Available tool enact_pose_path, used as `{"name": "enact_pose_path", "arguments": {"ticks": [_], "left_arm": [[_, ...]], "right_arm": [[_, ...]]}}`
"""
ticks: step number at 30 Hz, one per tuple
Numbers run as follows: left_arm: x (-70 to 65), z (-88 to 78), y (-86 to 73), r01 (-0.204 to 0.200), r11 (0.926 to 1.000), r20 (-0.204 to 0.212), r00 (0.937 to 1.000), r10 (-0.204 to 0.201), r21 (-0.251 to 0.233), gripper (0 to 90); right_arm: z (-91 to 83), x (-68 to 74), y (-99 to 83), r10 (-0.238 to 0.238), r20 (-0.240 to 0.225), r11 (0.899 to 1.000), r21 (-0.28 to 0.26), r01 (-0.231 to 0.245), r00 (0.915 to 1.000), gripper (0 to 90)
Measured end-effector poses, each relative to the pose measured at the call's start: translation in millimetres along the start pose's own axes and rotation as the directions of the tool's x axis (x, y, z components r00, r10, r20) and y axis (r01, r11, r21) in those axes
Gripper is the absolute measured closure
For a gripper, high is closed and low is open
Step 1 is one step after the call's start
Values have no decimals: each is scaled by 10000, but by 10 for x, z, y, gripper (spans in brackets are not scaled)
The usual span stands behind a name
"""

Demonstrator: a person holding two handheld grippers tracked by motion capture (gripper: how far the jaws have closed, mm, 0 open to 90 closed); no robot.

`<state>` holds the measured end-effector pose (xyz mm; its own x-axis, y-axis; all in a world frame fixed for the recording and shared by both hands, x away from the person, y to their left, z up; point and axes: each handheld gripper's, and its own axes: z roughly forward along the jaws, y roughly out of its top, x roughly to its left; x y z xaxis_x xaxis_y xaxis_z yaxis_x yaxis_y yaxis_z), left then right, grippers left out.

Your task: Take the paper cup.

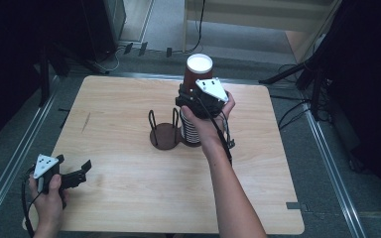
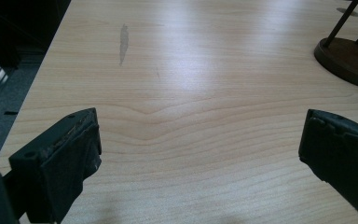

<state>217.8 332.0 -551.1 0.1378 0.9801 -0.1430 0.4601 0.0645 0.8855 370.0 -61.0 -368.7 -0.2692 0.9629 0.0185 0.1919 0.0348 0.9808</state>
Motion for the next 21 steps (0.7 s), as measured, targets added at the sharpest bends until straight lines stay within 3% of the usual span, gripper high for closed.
{"name": "enact_pose_path", "arguments": {"ticks": [5,14,21], "left_arm": [[-1,0,0,4,10000,0,10000,-4,-10,0],[-4,2,0,-17,10000,2,10000,17,-12,0],[-2,4,1,-22,10000,11,10000,22,0,0]], "right_arm": [[-48,27,163,-221,122,9989,-413,226,9997,111],[-69,0,289,-121,70,9992,-388,123,9999,111],[-108,2,431,-61,-45,9976,-697,58,10000,111]]}}
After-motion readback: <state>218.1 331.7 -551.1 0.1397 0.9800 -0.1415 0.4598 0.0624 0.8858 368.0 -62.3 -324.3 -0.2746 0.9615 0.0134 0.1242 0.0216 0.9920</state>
